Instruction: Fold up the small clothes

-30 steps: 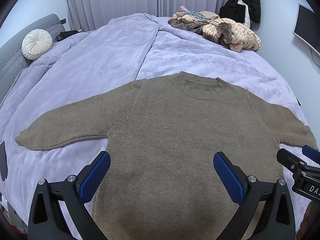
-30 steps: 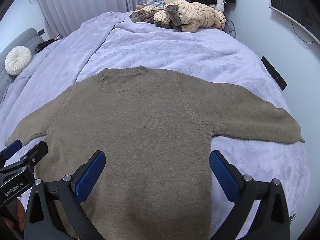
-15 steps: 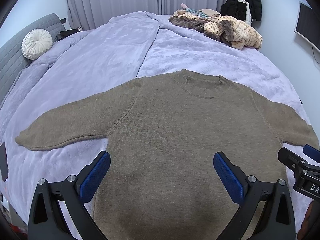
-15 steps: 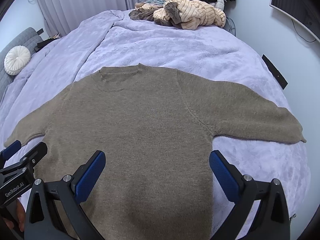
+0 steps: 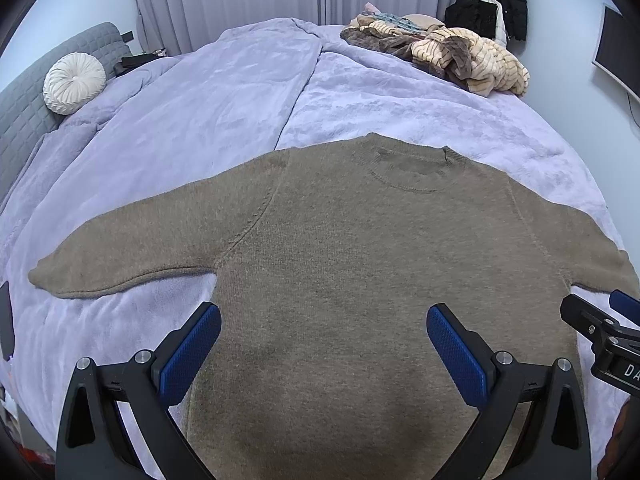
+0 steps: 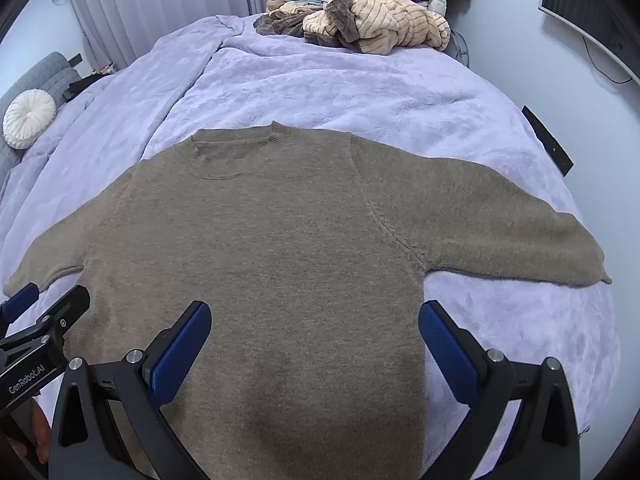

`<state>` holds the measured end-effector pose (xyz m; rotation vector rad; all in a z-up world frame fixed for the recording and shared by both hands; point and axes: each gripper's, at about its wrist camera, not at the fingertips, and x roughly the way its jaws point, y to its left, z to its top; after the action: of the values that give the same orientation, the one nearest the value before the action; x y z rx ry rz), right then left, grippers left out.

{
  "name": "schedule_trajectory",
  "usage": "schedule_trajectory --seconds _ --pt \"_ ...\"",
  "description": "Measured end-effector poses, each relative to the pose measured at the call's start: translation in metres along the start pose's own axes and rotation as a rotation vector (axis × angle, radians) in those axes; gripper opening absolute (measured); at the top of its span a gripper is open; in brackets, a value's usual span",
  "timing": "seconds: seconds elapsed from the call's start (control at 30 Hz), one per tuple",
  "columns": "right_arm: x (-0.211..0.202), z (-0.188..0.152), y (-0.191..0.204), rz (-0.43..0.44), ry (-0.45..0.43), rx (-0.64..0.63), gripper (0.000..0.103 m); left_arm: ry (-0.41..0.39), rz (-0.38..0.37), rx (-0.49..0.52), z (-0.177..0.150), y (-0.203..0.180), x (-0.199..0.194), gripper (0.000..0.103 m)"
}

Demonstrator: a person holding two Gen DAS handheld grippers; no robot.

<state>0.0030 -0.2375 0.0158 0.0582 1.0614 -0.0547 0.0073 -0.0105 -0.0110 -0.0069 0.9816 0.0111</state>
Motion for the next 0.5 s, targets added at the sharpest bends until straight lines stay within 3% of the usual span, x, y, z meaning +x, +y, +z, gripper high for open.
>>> schedule_trajectory --seconds 0.5 --pt "0.0041 0.0003 0.0030 -0.007 0.016 -0.008 0.103 0.013 0.000 -0.008 0.0015 0.0015 0.0057 0.103"
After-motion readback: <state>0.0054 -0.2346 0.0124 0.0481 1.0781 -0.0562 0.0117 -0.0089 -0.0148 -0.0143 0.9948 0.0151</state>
